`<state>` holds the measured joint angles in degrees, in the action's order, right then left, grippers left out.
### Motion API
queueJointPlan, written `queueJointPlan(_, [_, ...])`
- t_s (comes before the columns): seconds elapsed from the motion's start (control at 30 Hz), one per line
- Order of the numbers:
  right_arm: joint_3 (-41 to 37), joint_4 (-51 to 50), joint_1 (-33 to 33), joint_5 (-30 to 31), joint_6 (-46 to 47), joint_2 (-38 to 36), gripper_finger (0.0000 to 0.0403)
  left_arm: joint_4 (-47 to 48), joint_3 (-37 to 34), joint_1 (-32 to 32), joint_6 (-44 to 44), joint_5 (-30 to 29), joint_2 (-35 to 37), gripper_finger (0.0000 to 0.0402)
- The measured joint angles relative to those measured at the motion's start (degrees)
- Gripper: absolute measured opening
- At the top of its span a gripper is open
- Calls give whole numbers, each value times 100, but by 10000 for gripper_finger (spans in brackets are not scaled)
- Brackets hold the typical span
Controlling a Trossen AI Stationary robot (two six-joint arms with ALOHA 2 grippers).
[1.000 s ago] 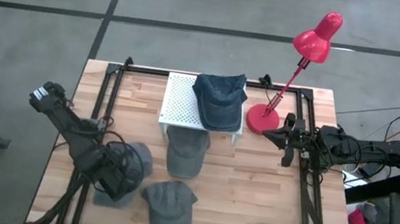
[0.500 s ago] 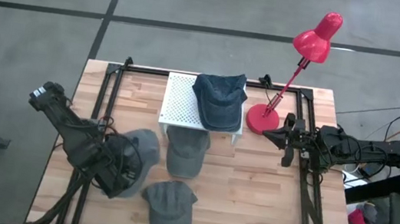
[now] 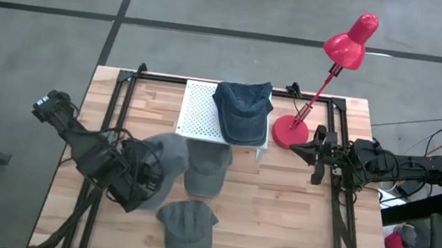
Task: Pick & Place hat
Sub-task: Put the bottom left gray cap on the shelf
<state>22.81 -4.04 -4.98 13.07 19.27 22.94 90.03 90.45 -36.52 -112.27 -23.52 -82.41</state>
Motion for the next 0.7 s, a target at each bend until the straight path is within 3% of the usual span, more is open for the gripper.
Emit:
queueJointPlan(0.53, [0, -9, 0, 1, 0, 0, 8, -1, 638, 885, 1717, -1271, 0, 0])
queueJointPlan(0.7, [0, -10, -2, 1, 0, 0, 8, -1, 853, 1386, 2449, -1415, 0, 0])
